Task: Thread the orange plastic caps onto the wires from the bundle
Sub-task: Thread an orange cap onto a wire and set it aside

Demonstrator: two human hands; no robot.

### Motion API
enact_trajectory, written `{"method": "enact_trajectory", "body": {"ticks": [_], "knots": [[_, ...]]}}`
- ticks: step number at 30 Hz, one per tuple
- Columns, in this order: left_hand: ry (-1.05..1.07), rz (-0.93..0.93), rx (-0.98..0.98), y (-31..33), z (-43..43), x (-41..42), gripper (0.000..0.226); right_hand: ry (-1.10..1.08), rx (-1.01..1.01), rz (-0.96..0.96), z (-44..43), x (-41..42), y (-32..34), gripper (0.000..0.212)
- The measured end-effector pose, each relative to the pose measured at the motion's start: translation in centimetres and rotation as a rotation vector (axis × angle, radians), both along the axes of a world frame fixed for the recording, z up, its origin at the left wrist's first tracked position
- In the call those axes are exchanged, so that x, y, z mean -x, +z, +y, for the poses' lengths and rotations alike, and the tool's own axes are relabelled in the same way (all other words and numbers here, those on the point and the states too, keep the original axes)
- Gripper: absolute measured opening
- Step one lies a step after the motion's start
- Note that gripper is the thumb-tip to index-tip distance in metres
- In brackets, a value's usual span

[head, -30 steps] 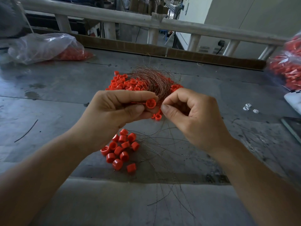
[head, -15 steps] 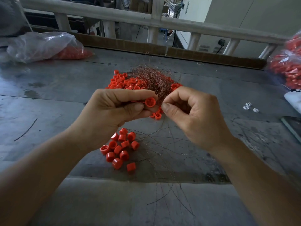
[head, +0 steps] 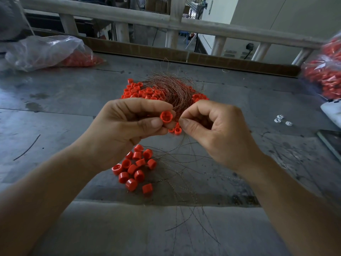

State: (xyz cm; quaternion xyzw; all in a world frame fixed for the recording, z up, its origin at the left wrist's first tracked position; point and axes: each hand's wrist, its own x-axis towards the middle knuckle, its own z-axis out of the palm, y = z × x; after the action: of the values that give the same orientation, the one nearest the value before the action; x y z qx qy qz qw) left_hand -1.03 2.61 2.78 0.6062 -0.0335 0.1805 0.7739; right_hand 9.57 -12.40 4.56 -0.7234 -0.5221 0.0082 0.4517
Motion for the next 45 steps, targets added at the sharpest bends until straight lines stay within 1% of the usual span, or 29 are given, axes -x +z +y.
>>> {"method": "enact_trajectory", "body": {"ticks": [3,6,12,15,17,19,22,25,28,30,33,35,37,38,41,43,45], "knots": [[-0.061,-0.016,0.001,0.0,0.0,0.0,0.024,0.017,0.001,0.017,0.0,0.0,0.0,0.012],[-0.124,-0.014,0.032,0.0,-0.1,-0.1,0.022,0.031,0.013,0.058,0.1,0.1,-0.2,0.007],[-0.121,0.021,0.065,-0.2,-0.4,0.0,0.021,0.059,0.048,0.112,0.4,0.4,-0.7,0.009],[-0.123,0.017,0.073,-0.1,-0.4,0.0,0.021,0.051,0.060,0.076,0.2,0.0,-0.2,0.014],[-0.120,0.015,0.072,-0.1,-0.4,0.0,0.022,-0.012,0.068,0.059,-0.2,-0.9,0.4,0.012],[-0.110,0.018,0.077,0.0,-0.2,0.0,0.021,-0.131,0.041,0.067,-0.6,-2.2,0.9,0.020],[-0.108,0.028,0.079,0.0,-0.2,0.0,0.021,-0.305,0.028,0.056,-1.1,-4.4,0.7,0.018],[-0.104,0.056,0.071,-0.1,-0.3,0.0,0.021,-0.394,0.135,-0.031,-1.1,-5.8,-0.2,0.013],[-0.103,0.068,0.065,-0.2,-0.5,0.0,0.021,-0.395,0.326,-0.086,-0.6,-6.3,-1.5,0.004],[-0.104,0.069,0.066,-0.2,-0.6,0.0,0.022,-0.366,0.414,-0.122,-0.1,-6.4,-2.5,0.010],[-0.106,0.062,0.062,-0.2,-0.6,0.0,0.021,-0.358,0.486,-0.178,0.3,-6.3,-3.4,0.013],[-0.105,0.063,0.057,-0.3,-0.6,0.0,0.021,-0.347,0.528,-0.183,0.3,-6.4,-3.5,0.003],[-0.109,0.066,0.054,-0.3,-0.5,-0.1,0.021,-0.336,0.534,-0.177,0.3,-6.5,-3.6,0.014],[-0.112,0.068,0.052,-0.3,-0.5,-0.1,0.021,-0.332,0.528,-0.170,0.3,-6.6,-3.6,0.016],[-0.114,0.070,0.044,-0.4,-0.4,-0.1,0.022,-0.334,0.461,-0.103,0.2,-6.8,-3.4,0.013],[-0.111,0.072,0.036,-0.4,-0.4,-0.1,0.022,-0.338,0.347,0.043,0.0,-6.9,-2.9,0.014],[-0.105,0.076,0.037,-0.4,-0.4,-0.1,0.022,-0.288,0.195,0.249,-0.1,-6.5,-2.0,0.013]]}}
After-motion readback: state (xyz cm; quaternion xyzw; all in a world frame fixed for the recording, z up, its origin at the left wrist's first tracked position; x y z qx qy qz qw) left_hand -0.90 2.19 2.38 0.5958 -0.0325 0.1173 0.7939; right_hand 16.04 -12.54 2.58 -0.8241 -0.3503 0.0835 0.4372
